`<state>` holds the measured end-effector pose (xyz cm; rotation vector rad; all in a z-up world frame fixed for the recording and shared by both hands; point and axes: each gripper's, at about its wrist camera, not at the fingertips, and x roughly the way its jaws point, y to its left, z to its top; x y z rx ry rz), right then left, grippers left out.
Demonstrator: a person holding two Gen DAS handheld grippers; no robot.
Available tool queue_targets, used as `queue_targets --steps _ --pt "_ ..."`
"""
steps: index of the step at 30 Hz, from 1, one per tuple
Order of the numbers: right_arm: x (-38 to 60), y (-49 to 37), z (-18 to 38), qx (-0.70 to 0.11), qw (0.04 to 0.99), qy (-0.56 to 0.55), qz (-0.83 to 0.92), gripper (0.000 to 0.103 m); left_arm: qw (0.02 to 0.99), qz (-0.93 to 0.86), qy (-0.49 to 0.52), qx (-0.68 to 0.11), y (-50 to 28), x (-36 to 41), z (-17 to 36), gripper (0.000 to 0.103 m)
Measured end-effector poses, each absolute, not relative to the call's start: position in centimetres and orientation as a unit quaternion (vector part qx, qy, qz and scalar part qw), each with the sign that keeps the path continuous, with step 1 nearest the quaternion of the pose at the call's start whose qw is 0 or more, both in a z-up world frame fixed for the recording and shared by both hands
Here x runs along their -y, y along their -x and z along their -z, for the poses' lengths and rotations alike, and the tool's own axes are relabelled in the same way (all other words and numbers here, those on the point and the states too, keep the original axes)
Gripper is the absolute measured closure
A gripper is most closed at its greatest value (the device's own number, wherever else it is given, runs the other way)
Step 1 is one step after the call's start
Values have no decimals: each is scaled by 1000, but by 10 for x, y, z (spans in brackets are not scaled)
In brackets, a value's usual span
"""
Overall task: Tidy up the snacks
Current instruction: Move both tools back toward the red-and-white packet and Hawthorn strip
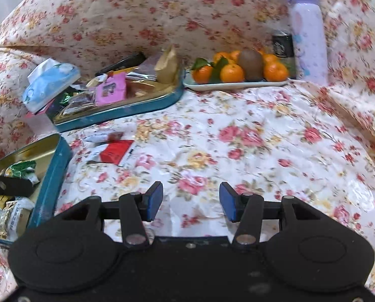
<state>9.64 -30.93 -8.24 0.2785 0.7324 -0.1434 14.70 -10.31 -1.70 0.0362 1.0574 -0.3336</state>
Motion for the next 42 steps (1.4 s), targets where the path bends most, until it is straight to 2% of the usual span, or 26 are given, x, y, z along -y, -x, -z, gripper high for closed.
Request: queue_targets --steps 10,21,29,34,39,40,41,42 --pt "300 -125 65 -343 938 -41 -19 50 849 162 -39 -502 -121 136 42 56" --pt "267 -186 68 -371 918 29 -138 49 829 164 -30 -533 -118 135 65 56" --pt "245 -219 76 -376 905 95 -174 41 833 162 -32 -527 -116 137 64 53" --pt "238 -235 79 -383 900 85 -190 39 829 159 -29 -535 -118 140 64 49" --pt "241 -253 56 -363 912 -14 -188 40 829 157 -18 -536 -119 138 64 46" --pt "238 -260 53 -359 916 -18 -176 44 829 156 -19 -536 -119 139 64 46" --pt "235 -267 52 -358 917 -16 -173 58 830 154 -20 -536 -118 139 64 46" --pt "230 -274 52 -362 915 -6 -179 65 830 152 -20 -536 -118 140 63 45"
